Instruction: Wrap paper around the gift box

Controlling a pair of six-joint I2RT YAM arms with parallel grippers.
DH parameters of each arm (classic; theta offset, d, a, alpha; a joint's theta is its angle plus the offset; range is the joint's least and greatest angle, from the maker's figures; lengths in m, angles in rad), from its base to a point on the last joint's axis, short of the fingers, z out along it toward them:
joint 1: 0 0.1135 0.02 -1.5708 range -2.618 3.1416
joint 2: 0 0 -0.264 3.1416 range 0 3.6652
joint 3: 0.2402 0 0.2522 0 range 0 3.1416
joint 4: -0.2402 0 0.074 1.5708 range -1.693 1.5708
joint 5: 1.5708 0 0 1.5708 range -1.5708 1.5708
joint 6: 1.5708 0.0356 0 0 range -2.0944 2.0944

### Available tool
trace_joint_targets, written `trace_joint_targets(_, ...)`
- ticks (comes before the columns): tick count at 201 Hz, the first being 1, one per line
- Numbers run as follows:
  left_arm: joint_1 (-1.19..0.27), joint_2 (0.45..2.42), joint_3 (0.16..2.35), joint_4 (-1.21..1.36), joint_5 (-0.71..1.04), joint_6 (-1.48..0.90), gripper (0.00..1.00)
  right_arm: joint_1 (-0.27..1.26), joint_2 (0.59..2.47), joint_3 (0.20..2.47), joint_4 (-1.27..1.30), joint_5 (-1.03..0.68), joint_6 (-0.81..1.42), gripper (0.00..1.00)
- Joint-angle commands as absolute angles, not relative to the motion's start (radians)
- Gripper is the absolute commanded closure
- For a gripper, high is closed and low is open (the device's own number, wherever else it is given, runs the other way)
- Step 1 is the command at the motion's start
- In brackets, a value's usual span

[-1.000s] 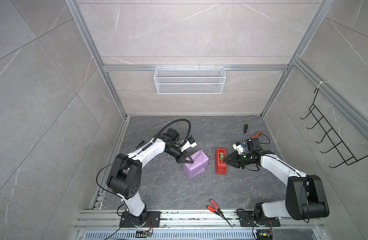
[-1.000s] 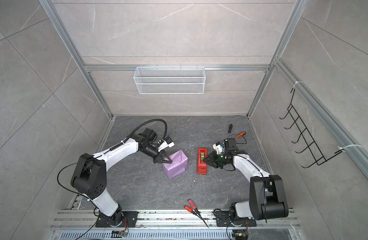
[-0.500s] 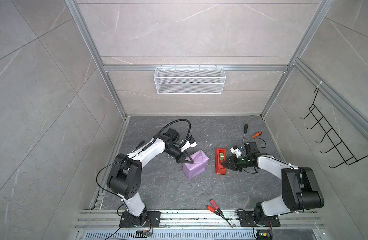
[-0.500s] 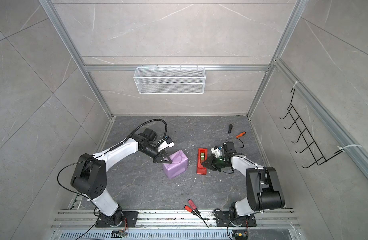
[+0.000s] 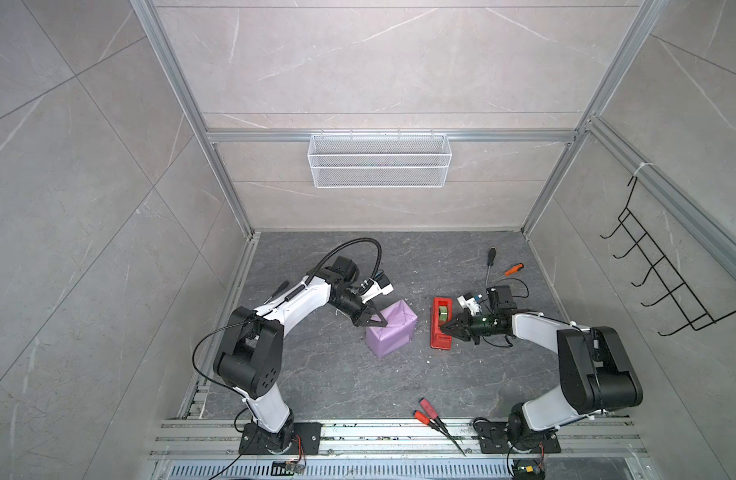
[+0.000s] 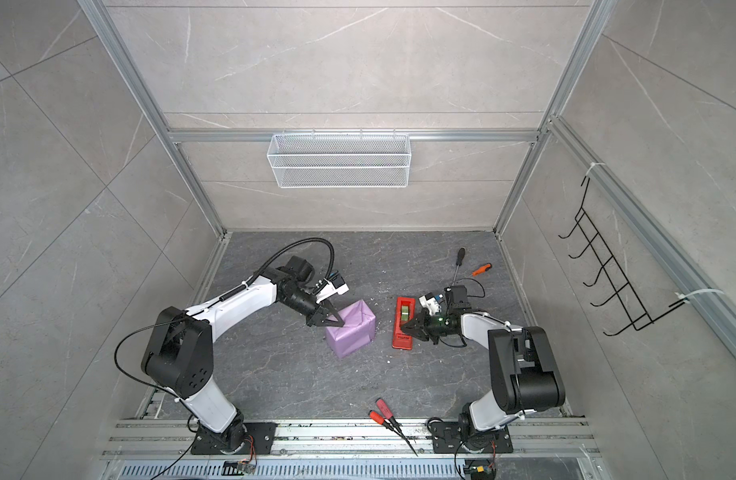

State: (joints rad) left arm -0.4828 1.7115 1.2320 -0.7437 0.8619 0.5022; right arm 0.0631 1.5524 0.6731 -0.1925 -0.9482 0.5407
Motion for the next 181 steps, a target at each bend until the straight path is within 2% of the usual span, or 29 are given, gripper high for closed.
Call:
trace_joint_targets(1, -0.494, 1.749, 1.198, -0.778, 0.692, 0.522, 1.00, 0.067, 1.553, 0.672, -0.181, -0.963, 0.574, 1.00)
trace_joint_targets(19, -0.494, 1.746, 1.199, -0.783, 0.692, 0.528, 1.00, 0.069, 1.522, 0.674, -0.110, -0.983, 0.646, 1.00)
trace_joint_targets(135, -0.494, 1.730, 1.187, -0.762, 0.704, 0.514, 1.00, 0.066, 1.510, 0.839, -0.084, -0.866, 0.814, 1.00)
trace_joint_targets(181, -0.494, 1.721, 1.175, -0.756, 0.699, 0.520, 1.00, 0.069, 1.441, 0.884, -0.029, -0.841, 0.939, 1.00)
